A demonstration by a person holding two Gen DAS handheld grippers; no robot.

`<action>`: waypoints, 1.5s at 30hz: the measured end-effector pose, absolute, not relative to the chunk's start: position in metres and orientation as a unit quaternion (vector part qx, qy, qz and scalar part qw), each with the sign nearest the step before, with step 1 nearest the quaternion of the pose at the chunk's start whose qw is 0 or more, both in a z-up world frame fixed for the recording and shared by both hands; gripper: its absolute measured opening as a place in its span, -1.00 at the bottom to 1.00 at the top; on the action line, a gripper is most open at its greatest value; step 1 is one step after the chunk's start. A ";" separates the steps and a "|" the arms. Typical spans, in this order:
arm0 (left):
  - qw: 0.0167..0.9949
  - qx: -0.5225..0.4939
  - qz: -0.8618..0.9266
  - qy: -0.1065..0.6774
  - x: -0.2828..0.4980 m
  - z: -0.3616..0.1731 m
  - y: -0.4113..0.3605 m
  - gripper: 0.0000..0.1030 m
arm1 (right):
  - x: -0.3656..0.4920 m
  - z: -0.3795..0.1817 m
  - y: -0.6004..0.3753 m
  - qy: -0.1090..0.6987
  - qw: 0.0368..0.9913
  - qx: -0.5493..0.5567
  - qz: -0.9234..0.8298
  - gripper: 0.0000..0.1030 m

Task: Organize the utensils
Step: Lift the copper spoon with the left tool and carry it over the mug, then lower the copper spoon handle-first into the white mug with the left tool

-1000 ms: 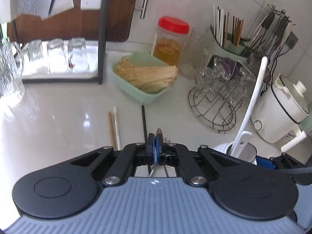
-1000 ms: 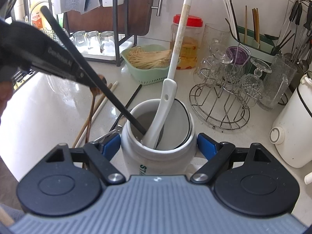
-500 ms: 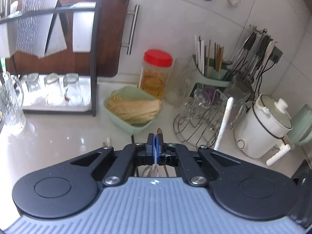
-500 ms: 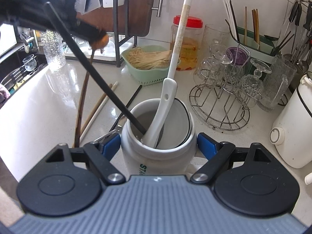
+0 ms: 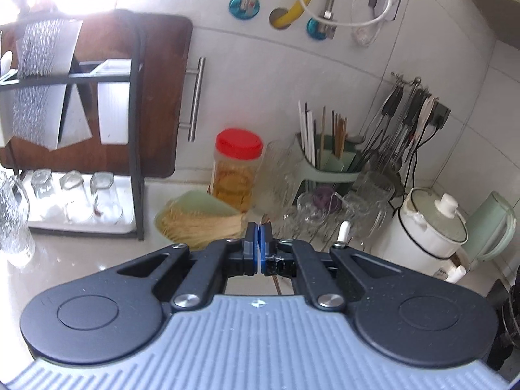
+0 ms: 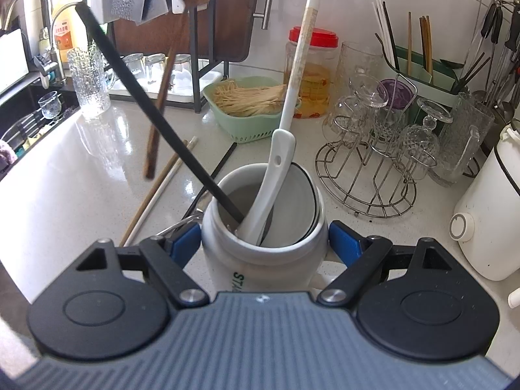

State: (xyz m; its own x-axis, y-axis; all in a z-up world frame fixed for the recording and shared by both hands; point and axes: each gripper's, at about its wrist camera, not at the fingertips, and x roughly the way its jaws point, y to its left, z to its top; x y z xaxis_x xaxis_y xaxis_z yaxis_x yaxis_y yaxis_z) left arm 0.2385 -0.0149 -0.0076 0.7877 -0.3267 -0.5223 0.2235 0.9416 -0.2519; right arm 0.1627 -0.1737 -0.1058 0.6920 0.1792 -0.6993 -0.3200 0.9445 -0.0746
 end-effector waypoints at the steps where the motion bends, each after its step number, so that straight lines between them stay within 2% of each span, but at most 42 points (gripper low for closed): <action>1: 0.942 -0.089 -0.147 0.289 0.239 -0.006 -0.016 -0.97 | 0.163 -0.106 -0.174 0.368 0.915 -0.095 0.136 0.71; 15: 0.946 -0.086 -0.152 0.272 0.251 -0.023 -0.039 -0.97 | 0.161 -0.107 -0.174 0.361 0.918 -0.095 0.135 0.71; 28: 0.950 -0.035 -0.176 0.255 0.240 -0.038 -0.059 -0.97 | 0.160 -0.107 -0.175 0.358 0.919 -0.093 0.136 0.71; 37: 0.936 -0.022 -0.195 0.293 0.227 -0.033 -0.060 -0.97 | 0.160 -0.107 -0.175 0.358 0.919 -0.093 0.136 0.71; 45: 0.897 -0.027 -0.217 0.384 0.226 -0.017 -0.066 -0.96 | 0.160 -0.107 -0.173 0.357 0.919 -0.096 0.136 0.71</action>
State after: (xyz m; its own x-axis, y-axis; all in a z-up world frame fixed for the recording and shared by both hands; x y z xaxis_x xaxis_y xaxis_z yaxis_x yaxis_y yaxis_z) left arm 0.2259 -0.0657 -0.0166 0.6103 -0.4111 -0.6772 0.3689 0.9039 -0.2163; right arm 0.1597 -0.1731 -0.1070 0.7077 0.1803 -0.6831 -0.3179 0.9447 -0.0800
